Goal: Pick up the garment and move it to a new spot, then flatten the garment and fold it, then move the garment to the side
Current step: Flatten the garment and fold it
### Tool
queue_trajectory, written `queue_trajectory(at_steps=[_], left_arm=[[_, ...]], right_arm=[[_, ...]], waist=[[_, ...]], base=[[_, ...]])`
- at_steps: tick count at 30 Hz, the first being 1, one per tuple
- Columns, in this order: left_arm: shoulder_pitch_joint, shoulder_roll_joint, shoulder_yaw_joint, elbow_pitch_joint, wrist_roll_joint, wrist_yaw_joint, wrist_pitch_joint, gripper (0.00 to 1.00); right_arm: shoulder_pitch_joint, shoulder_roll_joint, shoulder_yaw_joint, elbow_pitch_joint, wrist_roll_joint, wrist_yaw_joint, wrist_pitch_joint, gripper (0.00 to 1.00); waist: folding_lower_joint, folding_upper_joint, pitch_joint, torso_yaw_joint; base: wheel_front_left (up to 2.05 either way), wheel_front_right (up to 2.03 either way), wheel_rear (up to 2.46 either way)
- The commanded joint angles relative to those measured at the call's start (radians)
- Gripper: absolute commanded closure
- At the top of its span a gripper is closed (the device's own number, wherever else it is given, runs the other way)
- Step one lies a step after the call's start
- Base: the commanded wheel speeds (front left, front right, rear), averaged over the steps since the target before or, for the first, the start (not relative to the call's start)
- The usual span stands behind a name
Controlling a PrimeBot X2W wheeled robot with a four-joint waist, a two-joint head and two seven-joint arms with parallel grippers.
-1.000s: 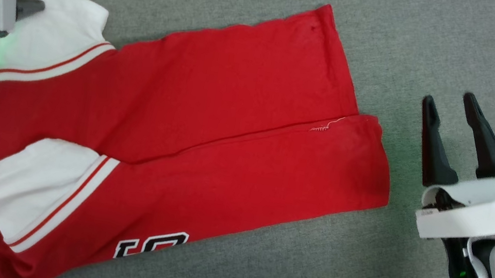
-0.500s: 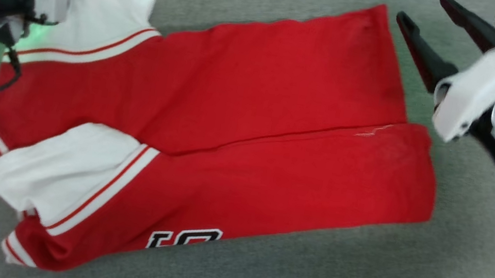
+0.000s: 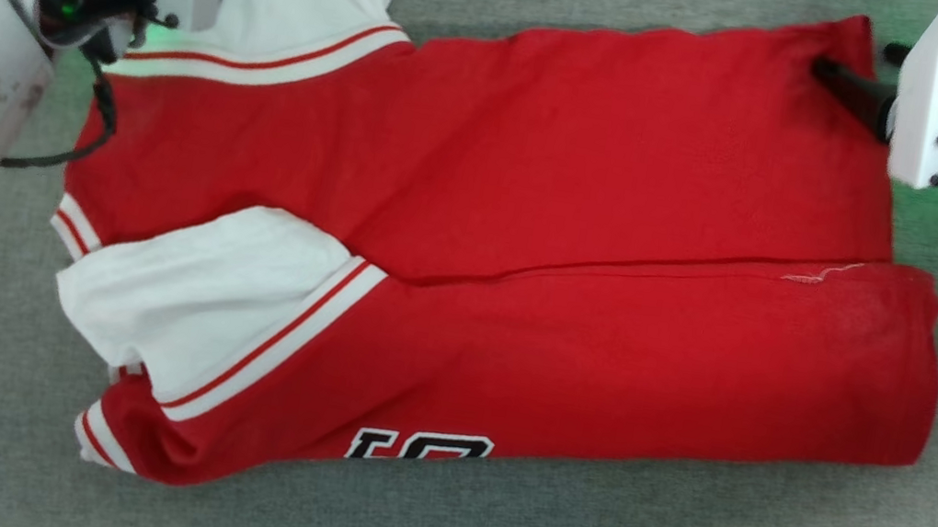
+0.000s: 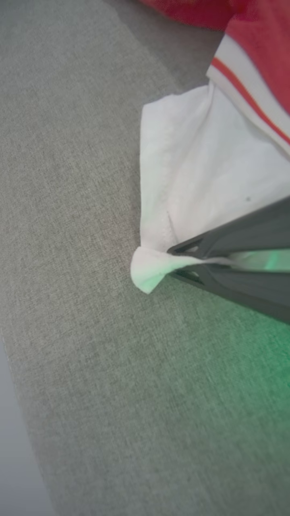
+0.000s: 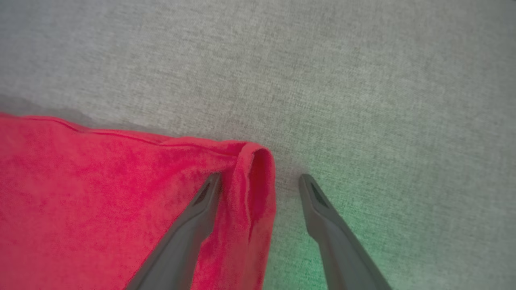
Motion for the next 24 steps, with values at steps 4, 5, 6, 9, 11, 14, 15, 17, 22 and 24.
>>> queue_trajectory(at_steps=[4,5,6,9,11,14,15,17,22,24], left_arm=[[0.021,-0.005,-0.033,-0.013,-0.006,0.002,-0.029,1.00],[0.023,-0.008,-0.037,-0.019,-0.009,0.003,-0.044,1.00],[0.025,-0.012,-0.041,-0.027,-0.009,0.002,-0.062,1.00],[0.028,-0.019,-0.049,-0.051,-0.019,0.002,-0.126,1.00],[0.037,-0.022,-0.055,-0.076,-0.029,0.002,-0.175,1.00],[0.066,-0.014,-0.067,-0.129,-0.048,0.002,-0.248,1.00],[0.077,-0.007,-0.071,-0.156,-0.056,0.002,-0.275,1.00],[0.105,0.014,-0.080,-0.220,-0.076,0.002,-0.324,1.00],[0.214,0.116,-0.129,-0.407,-0.104,0.002,-0.416,1.00],[0.264,0.163,-0.143,-0.484,-0.114,0.002,-0.453,1.00]], right_arm=[[-0.003,0.000,0.054,0.023,0.051,-0.001,0.008,0.80],[-0.004,-0.003,0.057,0.028,0.065,-0.001,0.000,1.00],[-0.005,-0.007,0.064,0.029,0.074,-0.001,-0.007,1.00],[0.001,-0.040,0.080,0.025,0.096,-0.001,-0.051,1.00],[0.008,-0.061,0.090,0.012,0.109,-0.001,-0.095,1.00],[0.044,-0.097,0.105,-0.023,0.138,-0.002,-0.154,1.00],[0.061,-0.116,0.108,-0.041,0.151,-0.002,-0.172,1.00],[0.100,-0.154,0.117,-0.085,0.175,-0.002,-0.205,1.00],[0.222,-0.265,0.141,-0.209,0.233,-0.002,-0.255,1.00],[0.279,-0.315,0.146,-0.262,0.260,-0.002,-0.261,1.00]], waist=[[0.0000,0.0000,0.001,0.029],[0.0000,0.0000,-0.005,0.034],[0.0000,0.0000,-0.014,0.040],[0.0000,0.0000,-0.053,0.061],[0.0000,0.0000,-0.085,0.078],[0.0000,0.0000,-0.141,0.110],[0.0000,0.0000,-0.160,0.122],[0.0000,0.0000,-0.196,0.141],[0.0000,0.0000,-0.271,0.181],[0.0000,0.0000,-0.291,0.195]], base=[[0.00,0.00,0.00],[0.00,0.00,0.00],[0.00,0.00,0.00],[0.00,0.00,0.00],[0.00,0.00,0.00],[0.00,0.00,0.00],[0.00,0.00,0.00],[0.00,0.00,0.00],[0.00,0.00,0.00],[0.00,0.00,0.00]])
